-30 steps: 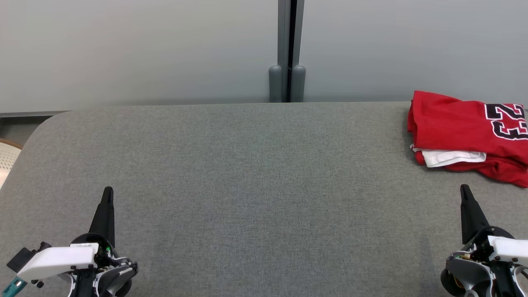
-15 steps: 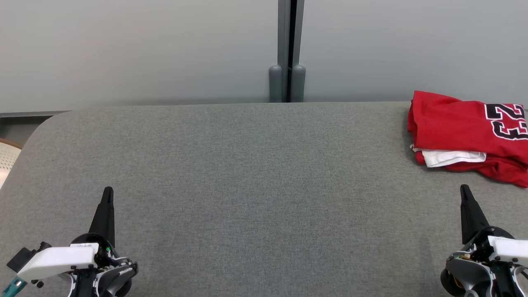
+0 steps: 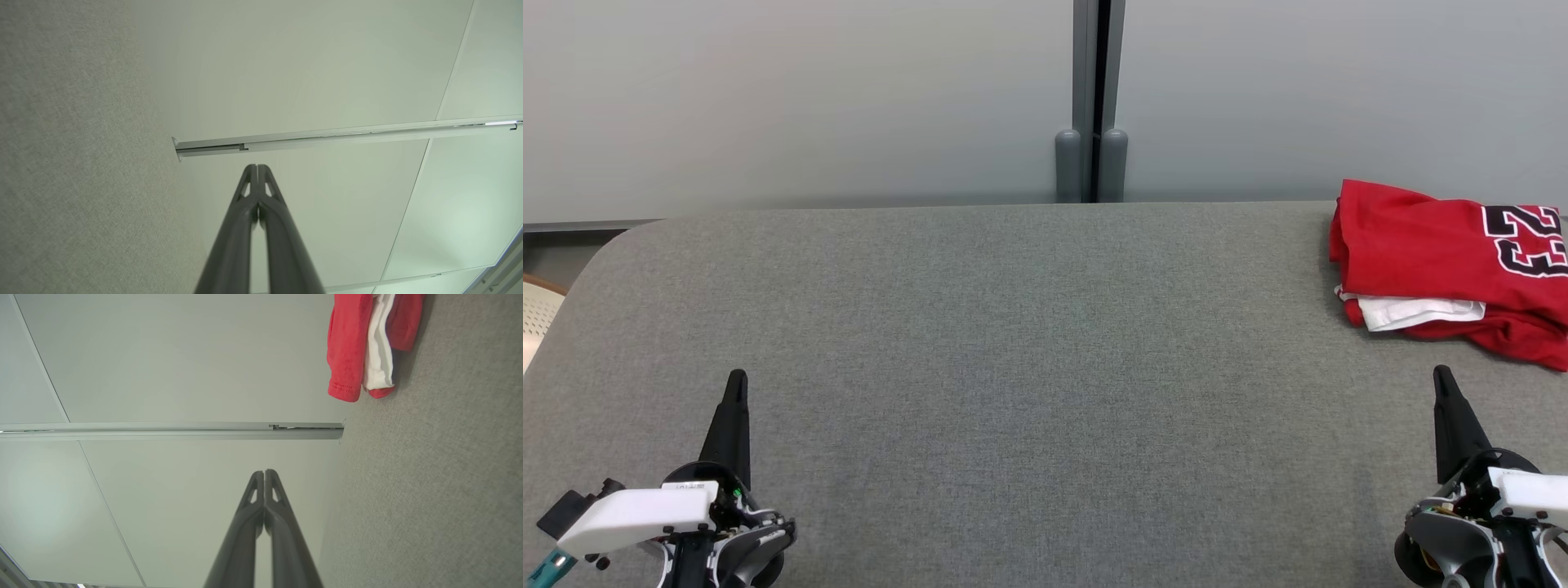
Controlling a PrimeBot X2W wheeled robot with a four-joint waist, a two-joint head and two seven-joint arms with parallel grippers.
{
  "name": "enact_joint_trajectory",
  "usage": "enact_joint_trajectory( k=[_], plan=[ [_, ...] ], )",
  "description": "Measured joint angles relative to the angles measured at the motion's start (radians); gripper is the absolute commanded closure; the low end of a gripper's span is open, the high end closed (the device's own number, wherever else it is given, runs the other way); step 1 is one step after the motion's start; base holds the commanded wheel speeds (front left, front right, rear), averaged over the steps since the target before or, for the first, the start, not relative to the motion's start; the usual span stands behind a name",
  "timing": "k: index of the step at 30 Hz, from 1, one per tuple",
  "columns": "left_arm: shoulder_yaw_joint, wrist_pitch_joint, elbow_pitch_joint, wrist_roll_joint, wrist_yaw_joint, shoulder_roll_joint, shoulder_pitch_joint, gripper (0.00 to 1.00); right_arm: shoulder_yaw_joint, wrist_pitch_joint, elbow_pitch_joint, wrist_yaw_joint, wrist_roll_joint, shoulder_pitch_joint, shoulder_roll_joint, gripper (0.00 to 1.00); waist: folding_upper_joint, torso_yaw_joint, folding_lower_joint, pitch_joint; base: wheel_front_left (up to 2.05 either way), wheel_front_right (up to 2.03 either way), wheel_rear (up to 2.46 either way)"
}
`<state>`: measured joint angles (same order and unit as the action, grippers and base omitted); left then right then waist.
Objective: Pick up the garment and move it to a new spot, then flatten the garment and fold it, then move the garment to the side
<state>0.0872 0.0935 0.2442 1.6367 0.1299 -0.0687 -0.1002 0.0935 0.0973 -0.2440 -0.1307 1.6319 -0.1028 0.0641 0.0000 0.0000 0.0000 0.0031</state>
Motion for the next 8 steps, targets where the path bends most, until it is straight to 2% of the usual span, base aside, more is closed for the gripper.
enact_joint_trajectory(
  k=[8],
  plan=[
    [0.003, 0.003, 0.000, -0.003, 0.000, 0.002, 0.000, 1.00, 0.002, 0.001, 0.000, 0.000, -0.003, 0.000, -0.002, 1.00, 0.0000, 0.000, 0.0000, 0.000, 0.00, 0.00, 0.00]
  ],
)
